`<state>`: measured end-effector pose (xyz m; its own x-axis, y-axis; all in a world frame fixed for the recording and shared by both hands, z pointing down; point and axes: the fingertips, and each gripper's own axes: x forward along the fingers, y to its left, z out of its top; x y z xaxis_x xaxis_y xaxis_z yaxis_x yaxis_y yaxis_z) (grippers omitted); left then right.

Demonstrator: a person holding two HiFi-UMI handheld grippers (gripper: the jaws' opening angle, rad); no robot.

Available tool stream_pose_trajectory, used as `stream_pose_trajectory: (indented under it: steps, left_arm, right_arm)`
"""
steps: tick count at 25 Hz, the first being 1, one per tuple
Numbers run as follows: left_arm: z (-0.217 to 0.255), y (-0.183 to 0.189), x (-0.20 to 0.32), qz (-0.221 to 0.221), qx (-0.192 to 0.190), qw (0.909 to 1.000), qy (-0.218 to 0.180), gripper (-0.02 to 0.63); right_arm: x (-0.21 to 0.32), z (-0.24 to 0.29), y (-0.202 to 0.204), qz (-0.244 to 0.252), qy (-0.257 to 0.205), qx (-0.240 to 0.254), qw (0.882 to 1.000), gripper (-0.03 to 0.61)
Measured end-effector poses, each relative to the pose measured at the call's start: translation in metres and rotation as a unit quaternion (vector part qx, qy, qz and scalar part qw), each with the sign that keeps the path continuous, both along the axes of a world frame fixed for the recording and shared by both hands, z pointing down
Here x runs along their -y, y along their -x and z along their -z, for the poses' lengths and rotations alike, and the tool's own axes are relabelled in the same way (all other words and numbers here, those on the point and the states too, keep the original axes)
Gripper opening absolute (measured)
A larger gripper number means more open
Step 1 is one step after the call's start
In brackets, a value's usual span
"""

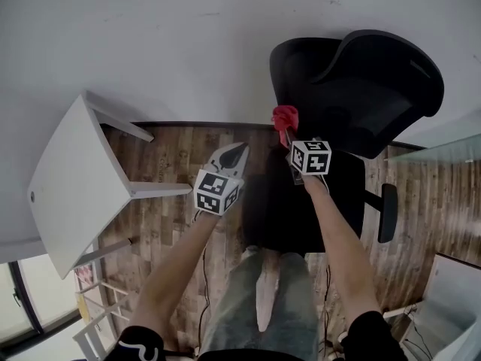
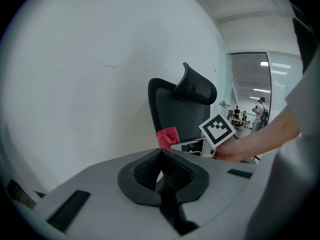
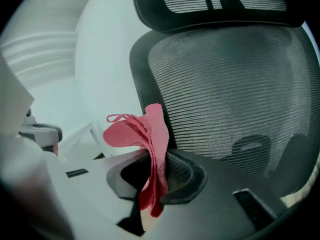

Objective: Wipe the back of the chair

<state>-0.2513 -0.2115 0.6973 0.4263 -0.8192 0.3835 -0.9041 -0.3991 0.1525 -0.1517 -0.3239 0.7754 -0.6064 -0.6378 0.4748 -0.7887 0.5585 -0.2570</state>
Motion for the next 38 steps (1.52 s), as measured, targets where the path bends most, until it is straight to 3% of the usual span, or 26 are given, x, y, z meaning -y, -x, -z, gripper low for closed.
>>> stream_pose_trajectory:
  steps: [7,13,28,38]
  left_arm:
    - [-0.006,-0.019,-0.001,0.011,-0.026,0.9996,0.008,0.025]
    - [0.005,-0.035,0.002,0.008,-0.022,0.9997,-0.001,0.025]
    - [0.014,-0.134,0.012,0.011,-0.030,0.9995,0.004,0.025]
    - [0.012,-0.199,0.019,0.001,-0.035,0.9993,0.010,0.025]
  right_arm:
    - [0.009,-0.005,-0.022,-0.001,-0.012,-0.027,1.000,0.072]
    - [0.022,0.000,-0.054,-0.027,-0.019,-0.028,0.999,0.072]
    - [0.046,-0.003,-0.225,-0.107,0.000,-0.034,0.994,0.072]
    - [0.056,-0.005,-0.316,-0.125,-0.001,-0.055,0.991,0.072]
